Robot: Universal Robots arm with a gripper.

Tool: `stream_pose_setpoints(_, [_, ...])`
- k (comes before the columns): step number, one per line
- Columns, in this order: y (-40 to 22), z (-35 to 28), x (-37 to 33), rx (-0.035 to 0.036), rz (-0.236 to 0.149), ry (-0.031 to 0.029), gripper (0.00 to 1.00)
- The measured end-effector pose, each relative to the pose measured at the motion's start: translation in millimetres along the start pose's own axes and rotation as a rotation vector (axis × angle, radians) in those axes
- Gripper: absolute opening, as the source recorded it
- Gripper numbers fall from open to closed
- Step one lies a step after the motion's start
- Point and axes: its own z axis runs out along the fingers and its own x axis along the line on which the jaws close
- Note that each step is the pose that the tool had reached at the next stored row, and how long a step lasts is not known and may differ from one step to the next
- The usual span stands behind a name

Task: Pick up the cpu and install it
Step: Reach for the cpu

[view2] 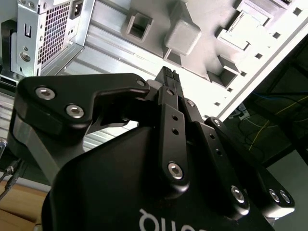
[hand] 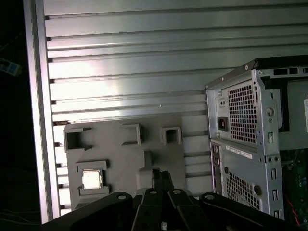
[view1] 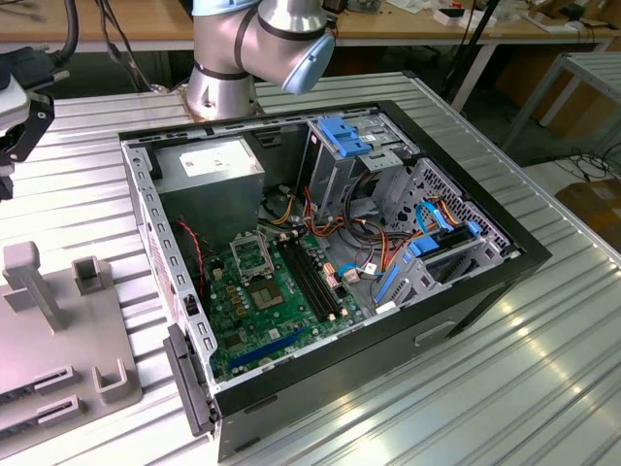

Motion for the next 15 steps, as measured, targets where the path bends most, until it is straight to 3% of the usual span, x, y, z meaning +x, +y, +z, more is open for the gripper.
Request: stream_pose_setpoints(15, [-1.5, 0.2, 13.0, -0.0001, 0.000, 0.0000, 0.11])
